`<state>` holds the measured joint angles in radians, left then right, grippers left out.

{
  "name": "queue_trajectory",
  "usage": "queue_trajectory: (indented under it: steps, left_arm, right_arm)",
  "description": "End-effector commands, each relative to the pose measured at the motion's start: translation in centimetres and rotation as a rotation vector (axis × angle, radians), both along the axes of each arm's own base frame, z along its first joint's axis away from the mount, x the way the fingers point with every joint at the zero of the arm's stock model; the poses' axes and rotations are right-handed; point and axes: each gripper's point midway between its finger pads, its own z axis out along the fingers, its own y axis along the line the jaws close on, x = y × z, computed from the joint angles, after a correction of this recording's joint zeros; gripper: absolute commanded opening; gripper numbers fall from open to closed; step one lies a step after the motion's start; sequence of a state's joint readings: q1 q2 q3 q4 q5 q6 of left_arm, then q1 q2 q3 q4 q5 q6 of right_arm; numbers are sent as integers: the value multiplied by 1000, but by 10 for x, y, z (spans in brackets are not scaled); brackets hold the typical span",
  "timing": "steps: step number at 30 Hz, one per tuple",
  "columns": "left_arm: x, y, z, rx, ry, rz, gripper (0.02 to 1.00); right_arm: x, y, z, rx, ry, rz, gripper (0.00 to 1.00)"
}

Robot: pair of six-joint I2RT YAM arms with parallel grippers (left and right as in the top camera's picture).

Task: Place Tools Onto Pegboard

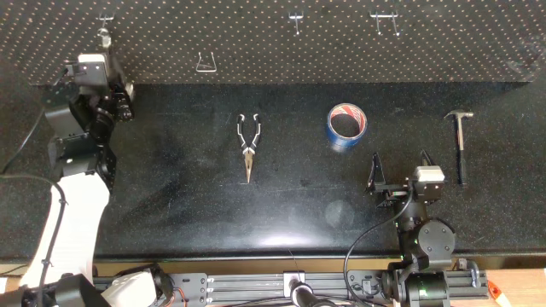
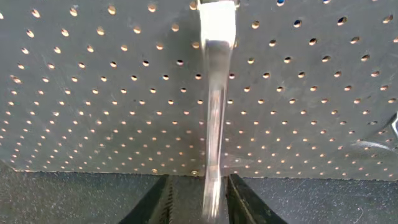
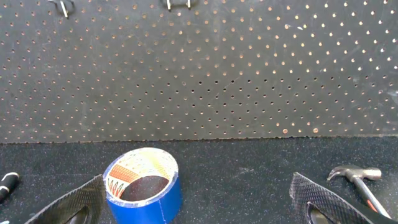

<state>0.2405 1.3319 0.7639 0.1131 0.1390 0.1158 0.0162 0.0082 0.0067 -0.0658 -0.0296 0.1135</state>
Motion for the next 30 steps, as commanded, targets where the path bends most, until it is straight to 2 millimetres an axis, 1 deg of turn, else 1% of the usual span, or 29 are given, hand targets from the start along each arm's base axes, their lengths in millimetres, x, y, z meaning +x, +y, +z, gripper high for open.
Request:
queue_trajectory:
  steps: [1,2,4,5,6,7,10,11,13,14,15,16,19,21,22,23,24,25,26,27,28,29,30]
  left_arm:
    - [4,4,8,9,-15,19,969]
    - [-2,5,12,14,-7,32,996]
    - [-22,0,17,5,33,31,996]
    - [-50,-9,28,-2,62,25,996]
    - [-57,-10,33,-2,60,26,996]
    - [-69,-13,35,-5,74,26,996]
    - [-119,-25,60,0,54,25,996]
    - [-146,-32,64,-1,57,26,996]
    - [-191,-40,59,-2,89,35,993]
    - [-199,-39,64,11,63,52,996]
    - [-201,-47,69,-3,35,14,993]
    - [-199,-53,70,-19,30,-19,996]
    - [-199,-54,71,-25,25,-24,996]
    - [-187,-64,79,-10,-7,-74,996]
    - [-172,-77,85,25,-30,-125,996]
    - [-146,-102,93,27,-65,-184,996]
    - [-132,-112,91,-11,-66,-157,996]
    - [-119,-128,86,-60,-59,-135,993]
    - [-106,-169,82,-104,-60,-223,996]
    - [-103,-196,79,-117,-56,-288,998]
    - [-101,-230,66,-126,-24,-373,998]
    - [-98,-252,42,-238,59,-350,996]
    - [-100,-254,26,-340,137,-287,996]
  right_arm:
    - [0,3,-1,-13,-1,18,963]
    - [0,3,-1,-13,-1,18,963]
    - [0,3,-1,-13,-1,18,963]
    - [0,3,-1,-13,-1,18,963]
    - [0,3,-1,-13,-1,18,963]
    - [0,3,-1,-13,-1,18,963]
    - [0,3,-1,-13,-1,18,963]
    - [0,3,-1,-13,-1,18,963]
    - [0,3,-1,-13,-1,18,963]
    - [0,3,-1,-13,-1,18,963]
    - [0,3,-1,-13,-1,18,965]
    - [0,3,-1,-13,-1,18,963]
    - [0,3,-1,-13,-1,18,963]
    - [0,3,-1,-13,-1,18,963]
    - [0,3,-1,-13,-1,18,963]
    - [0,3,-1,-13,-1,18,963]
    - [0,3,-1,-13,-1,18,963]
    - [0,3,-1,-13,-1,18,963]
    - [0,3,-1,-13,-1,18,963]
    - [0,3,-1,-13,-1,18,963]
    - [0,3,-1,-13,-1,18,963]
    - [0,3,-1,-13,-1,18,963]
    - [0,3,-1,-13,-1,18,963]
